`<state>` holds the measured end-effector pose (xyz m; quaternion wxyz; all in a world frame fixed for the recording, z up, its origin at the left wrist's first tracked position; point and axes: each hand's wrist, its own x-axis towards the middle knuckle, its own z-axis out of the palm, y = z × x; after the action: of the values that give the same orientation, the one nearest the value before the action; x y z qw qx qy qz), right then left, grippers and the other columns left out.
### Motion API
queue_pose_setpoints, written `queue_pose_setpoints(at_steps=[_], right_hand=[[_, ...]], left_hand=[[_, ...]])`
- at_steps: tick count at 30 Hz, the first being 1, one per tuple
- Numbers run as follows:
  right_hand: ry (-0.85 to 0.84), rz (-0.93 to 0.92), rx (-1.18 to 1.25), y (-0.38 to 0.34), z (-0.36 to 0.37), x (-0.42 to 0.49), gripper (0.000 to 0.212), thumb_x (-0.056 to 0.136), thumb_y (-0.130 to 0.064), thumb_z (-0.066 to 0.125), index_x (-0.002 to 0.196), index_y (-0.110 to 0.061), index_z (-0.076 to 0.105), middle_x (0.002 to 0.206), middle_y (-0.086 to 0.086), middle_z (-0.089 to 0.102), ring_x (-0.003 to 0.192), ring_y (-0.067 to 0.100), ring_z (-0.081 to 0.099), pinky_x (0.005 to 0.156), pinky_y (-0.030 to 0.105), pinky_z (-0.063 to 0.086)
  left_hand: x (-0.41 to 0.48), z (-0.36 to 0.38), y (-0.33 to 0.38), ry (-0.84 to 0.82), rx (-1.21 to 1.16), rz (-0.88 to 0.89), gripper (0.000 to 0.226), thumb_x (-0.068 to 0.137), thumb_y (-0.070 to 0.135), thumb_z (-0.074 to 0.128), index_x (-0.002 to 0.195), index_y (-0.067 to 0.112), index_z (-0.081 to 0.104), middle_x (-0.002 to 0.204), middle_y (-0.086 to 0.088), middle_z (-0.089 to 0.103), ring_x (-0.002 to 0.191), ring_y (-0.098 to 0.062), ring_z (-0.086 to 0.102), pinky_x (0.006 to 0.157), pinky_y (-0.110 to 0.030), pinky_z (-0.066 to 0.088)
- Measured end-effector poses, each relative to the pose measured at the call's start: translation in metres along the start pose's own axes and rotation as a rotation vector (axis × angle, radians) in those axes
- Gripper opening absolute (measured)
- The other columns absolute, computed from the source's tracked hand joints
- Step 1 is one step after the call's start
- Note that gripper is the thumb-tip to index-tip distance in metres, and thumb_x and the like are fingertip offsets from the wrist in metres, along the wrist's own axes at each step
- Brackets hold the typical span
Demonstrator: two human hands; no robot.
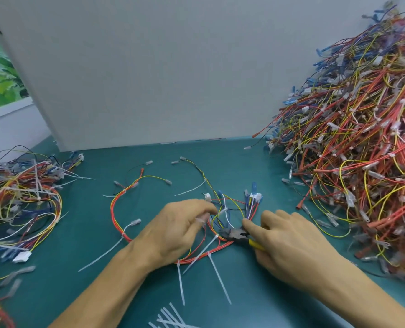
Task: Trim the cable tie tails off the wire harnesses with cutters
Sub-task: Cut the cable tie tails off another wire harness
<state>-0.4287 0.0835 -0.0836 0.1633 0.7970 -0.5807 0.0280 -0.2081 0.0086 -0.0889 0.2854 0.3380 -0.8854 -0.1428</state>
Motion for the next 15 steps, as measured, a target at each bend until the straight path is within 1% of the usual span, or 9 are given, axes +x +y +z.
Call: queue_pose_setpoints(at_steps=[1,2,3,4,6,8,10,12,15], right_hand=[[-0.012,0.005,0.0,-0.0006,0.002,-0.0006,0.045,0.052,-0.032,0.086,0.093,-0.019,0.076,0.06,0.002,0.055,0.047,0.026,0.054,0.039,0.03,0.038],[-0.023,0.013,0.002,-0.0014,0.0024,-0.0007,0.044,0.052,-0.032,0.085,0.092,-0.019,0.076,0.06,0.002,0.055,0.047,0.026,0.053,0.039,0.031,0.038],[-0.025,0.018,0.0,-0.0018,0.0025,-0.0009,0.044,0.052,-0.031,0.085,0.092,-0.019,0.075,0.06,0.002,0.055,0.047,0.026,0.054,0.039,0.032,0.039],[-0.03,0.024,0.001,-0.0021,0.0025,-0.0011,0.044,0.051,-0.031,0.085,0.092,-0.019,0.075,0.06,0.002,0.055,0.047,0.026,0.054,0.039,0.032,0.039],[-0.045,0.025,0.006,-0.0019,0.0021,-0.0009,0.044,0.051,-0.032,0.085,0.092,-0.02,0.075,0.06,0.001,0.054,0.047,0.026,0.054,0.039,0.031,0.038],[-0.051,0.024,0.012,-0.0014,0.0028,-0.0007,0.044,0.052,-0.032,0.084,0.093,-0.019,0.075,0.06,0.001,0.054,0.048,0.026,0.054,0.039,0.032,0.038],[-0.079,0.012,0.008,-0.001,0.0025,-0.0005,0.044,0.061,-0.034,0.079,0.102,-0.02,0.073,0.067,0.003,0.057,0.055,0.027,0.057,0.044,0.032,0.04],[-0.095,0.009,0.041,-0.0005,0.005,-0.0006,0.045,0.08,-0.035,0.063,0.123,-0.022,0.063,0.085,0.006,0.06,0.074,0.031,0.06,0.057,0.033,0.038],[-0.063,0.025,0.061,-0.0011,0.0046,-0.0003,0.046,0.09,-0.036,0.047,0.135,-0.026,0.049,0.099,0.004,0.057,0.089,0.031,0.057,0.067,0.034,0.037]], left_hand=[[0.0005,-0.0003,0.0003,-0.018,0.03,0.053,0.034,0.081,0.006,0.049,0.106,0.021,0.068,0.082,0.02,0.049,0.071,0.001,0.046,0.068,-0.006,0.035],[0.0003,-0.0005,-0.0003,-0.056,0.053,0.082,0.043,0.075,0.002,0.048,0.106,0.023,0.069,0.082,0.02,0.041,0.07,0.0,0.043,0.065,-0.009,0.037],[0.0002,0.0,-0.0015,-0.101,0.074,0.089,0.048,0.073,0.0,0.047,0.106,0.025,0.07,0.083,0.015,0.039,0.07,-0.004,0.043,0.064,-0.016,0.041],[-0.0002,0.0007,-0.0022,-0.141,0.095,0.09,0.049,0.073,0.0,0.047,0.106,0.028,0.071,0.086,0.01,0.041,0.07,-0.011,0.046,0.062,-0.026,0.046],[-0.0001,0.0036,-0.0041,-0.168,0.13,0.1,0.049,0.077,-0.003,0.053,0.106,0.031,0.071,0.096,0.004,0.049,0.067,-0.02,0.051,0.06,-0.033,0.048],[0.0012,0.0051,-0.0047,-0.165,0.144,0.116,0.047,0.078,-0.005,0.061,0.105,0.032,0.071,0.104,0.008,0.055,0.063,-0.016,0.05,0.058,-0.032,0.048],[0.0021,0.0047,-0.0055,-0.17,0.12,0.122,0.038,0.079,0.001,0.068,0.104,0.031,0.072,0.106,0.011,0.059,0.067,-0.011,0.053,0.061,-0.029,0.05],[0.0024,0.0037,-0.0055,-0.178,0.095,0.114,0.028,0.083,0.011,0.069,0.103,0.028,0.073,0.107,0.013,0.062,0.076,-0.009,0.06,0.069,-0.028,0.052],[0.0022,0.0042,-0.0052,-0.18,0.076,0.079,0.022,0.085,0.011,0.067,0.102,0.024,0.074,0.106,0.012,0.064,0.086,-0.009,0.063,0.075,-0.029,0.052]])
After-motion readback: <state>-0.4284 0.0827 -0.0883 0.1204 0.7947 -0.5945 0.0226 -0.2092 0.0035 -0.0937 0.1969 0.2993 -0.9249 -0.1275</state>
